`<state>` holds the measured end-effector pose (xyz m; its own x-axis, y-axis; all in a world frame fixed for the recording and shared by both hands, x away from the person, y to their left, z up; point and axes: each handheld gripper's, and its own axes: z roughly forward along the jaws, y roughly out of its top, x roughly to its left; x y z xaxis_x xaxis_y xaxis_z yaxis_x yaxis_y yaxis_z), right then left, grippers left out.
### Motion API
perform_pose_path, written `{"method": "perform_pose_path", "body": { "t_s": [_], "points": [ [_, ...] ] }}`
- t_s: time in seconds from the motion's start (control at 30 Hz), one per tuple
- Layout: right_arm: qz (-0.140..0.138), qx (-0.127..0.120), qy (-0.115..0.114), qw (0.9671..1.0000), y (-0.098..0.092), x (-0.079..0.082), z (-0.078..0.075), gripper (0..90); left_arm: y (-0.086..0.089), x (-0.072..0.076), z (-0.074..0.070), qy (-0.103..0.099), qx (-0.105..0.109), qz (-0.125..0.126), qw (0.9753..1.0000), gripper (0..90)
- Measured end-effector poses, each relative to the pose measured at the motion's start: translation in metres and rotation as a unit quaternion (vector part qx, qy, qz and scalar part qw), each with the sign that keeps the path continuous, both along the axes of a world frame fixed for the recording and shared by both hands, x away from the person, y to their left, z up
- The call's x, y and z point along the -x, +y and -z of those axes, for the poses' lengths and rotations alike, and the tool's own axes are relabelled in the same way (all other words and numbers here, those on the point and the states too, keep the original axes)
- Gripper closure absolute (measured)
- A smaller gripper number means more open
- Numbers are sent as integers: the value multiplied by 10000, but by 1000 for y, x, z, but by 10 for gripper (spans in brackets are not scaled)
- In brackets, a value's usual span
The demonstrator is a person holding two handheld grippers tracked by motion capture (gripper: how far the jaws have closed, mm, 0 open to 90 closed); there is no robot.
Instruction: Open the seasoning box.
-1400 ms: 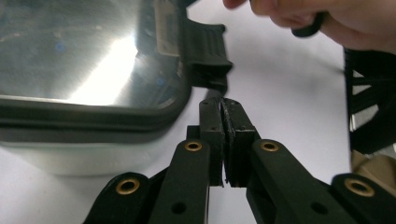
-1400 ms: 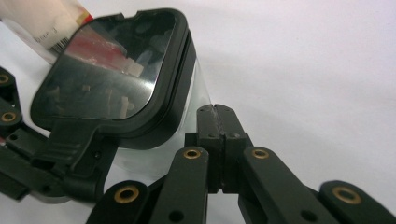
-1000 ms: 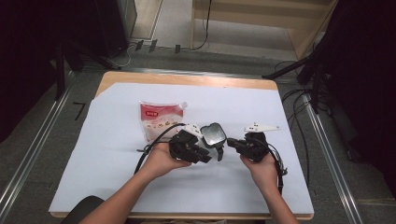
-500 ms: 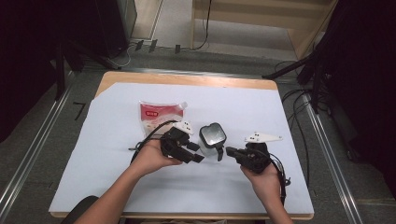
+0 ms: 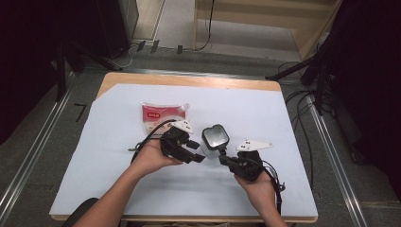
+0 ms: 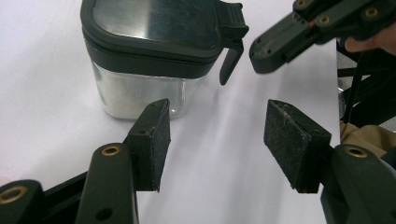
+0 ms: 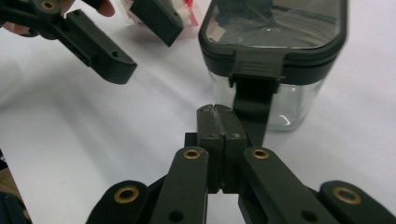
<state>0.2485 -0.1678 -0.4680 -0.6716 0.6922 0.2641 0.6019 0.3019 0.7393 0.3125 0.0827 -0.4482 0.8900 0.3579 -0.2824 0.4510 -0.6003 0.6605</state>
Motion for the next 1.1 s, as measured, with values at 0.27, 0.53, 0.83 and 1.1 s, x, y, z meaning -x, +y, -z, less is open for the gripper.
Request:
{"method": "perform_pose_path", "body": {
  "t_s": [0.27,0.53,0.83,1.1],
  "points": [
    [-74,69,48,9999,10,-2,7,900,1,-1,0,-13,3,-43,10000,412],
    [7,127,108,9999,9,-7,12,900,1,-2,0,-25,10,-1,10000,406],
    [-6,136,137,9998,7,-8,12,900,1,-2,0,-32,-73,2,10000,403],
    [112,132,200,9996,-2,-12,13,900,1,-2,0,-58,-50,-3,10000,398]
  ]
}}
